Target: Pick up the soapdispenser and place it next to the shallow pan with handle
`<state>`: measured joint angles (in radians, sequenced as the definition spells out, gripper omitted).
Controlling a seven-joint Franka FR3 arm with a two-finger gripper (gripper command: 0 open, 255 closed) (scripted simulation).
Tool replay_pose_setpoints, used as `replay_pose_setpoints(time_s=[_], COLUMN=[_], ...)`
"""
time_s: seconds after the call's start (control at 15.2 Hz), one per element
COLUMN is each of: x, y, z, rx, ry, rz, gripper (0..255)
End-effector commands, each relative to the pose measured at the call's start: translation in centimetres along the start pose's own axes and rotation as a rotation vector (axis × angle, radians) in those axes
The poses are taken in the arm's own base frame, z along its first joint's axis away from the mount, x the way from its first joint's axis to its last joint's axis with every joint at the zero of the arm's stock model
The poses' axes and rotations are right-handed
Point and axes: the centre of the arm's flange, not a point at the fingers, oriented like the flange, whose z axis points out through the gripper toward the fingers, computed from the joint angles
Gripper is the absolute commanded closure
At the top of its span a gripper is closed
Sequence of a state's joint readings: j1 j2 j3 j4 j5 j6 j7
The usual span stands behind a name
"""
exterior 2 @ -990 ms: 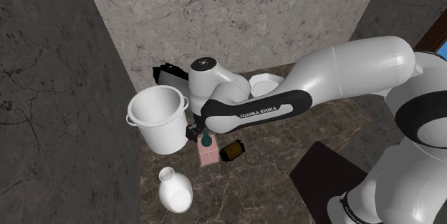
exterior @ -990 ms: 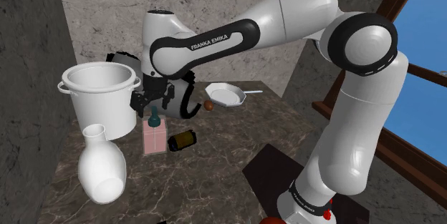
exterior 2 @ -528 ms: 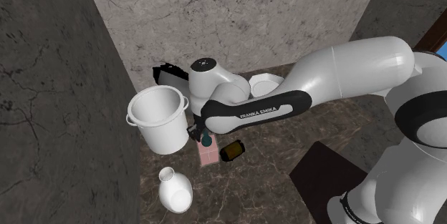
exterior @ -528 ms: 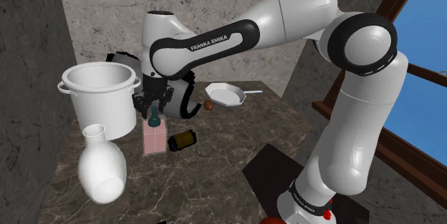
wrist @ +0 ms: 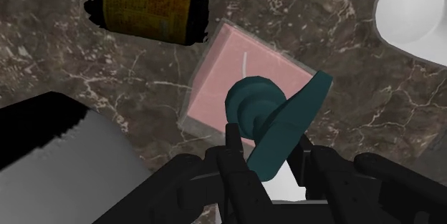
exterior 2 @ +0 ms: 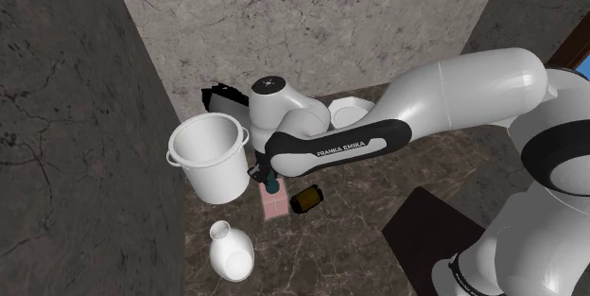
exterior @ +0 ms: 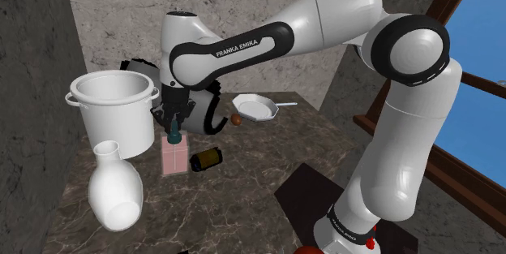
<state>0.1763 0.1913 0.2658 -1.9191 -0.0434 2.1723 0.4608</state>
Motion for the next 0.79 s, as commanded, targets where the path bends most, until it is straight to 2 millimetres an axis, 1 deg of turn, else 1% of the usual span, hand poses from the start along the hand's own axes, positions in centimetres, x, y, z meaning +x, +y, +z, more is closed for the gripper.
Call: replay_pose_setpoints(time_s=[0.0, 0.73], x=[0.0, 0.3], y=[0.1, -0.2], z=[0.1, -5.7], rx=[-0.001, -0.001], ry=[-0.003, -0.003], rz=[0.000, 0.000], gripper=[255, 255])
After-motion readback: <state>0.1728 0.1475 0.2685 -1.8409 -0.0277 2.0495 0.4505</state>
